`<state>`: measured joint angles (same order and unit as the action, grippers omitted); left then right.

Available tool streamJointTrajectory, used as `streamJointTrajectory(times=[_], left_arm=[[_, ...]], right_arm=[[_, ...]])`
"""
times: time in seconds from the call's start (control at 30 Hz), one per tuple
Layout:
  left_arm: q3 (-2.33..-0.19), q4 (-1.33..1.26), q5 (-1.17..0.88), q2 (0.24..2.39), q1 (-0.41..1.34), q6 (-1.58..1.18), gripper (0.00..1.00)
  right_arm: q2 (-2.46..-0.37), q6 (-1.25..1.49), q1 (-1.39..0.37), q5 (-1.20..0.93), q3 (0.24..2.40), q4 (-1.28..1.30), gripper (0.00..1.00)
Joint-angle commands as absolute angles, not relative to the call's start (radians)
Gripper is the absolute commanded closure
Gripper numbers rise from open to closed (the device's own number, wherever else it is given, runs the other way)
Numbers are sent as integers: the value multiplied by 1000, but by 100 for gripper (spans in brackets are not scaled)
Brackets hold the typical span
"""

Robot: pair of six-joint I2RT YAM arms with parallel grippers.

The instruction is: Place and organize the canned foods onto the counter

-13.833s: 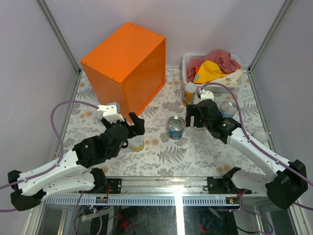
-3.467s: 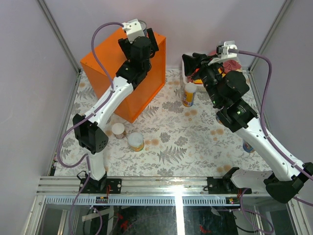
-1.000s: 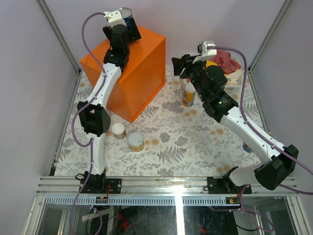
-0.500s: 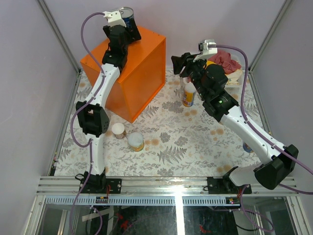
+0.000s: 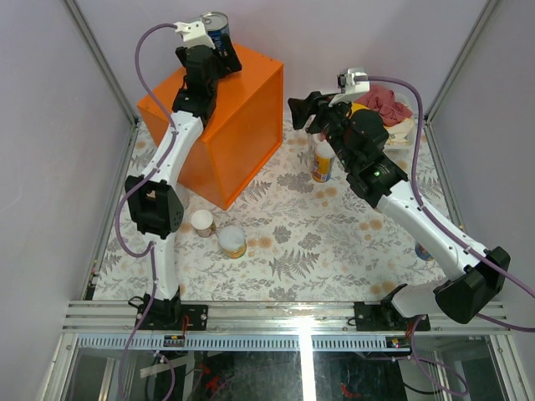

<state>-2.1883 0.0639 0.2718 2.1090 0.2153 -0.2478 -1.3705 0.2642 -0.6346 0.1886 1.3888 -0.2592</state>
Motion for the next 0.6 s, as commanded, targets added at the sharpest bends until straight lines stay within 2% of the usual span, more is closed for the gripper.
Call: streamJointTrajectory(times=[0.0,0.4,0.57], left_arm=[[-2157,40,283,2050,225,-271,0],[-2038,35,314,1928,243,-289,0],[-1989,38,321,1881,259,-281,0]], right_arm=[[-1342,266,-627,173,1445,-257,30],[-1317,262,-627,203,1444,-181,17],[-1290,267,-627,222,1421,-159,15]])
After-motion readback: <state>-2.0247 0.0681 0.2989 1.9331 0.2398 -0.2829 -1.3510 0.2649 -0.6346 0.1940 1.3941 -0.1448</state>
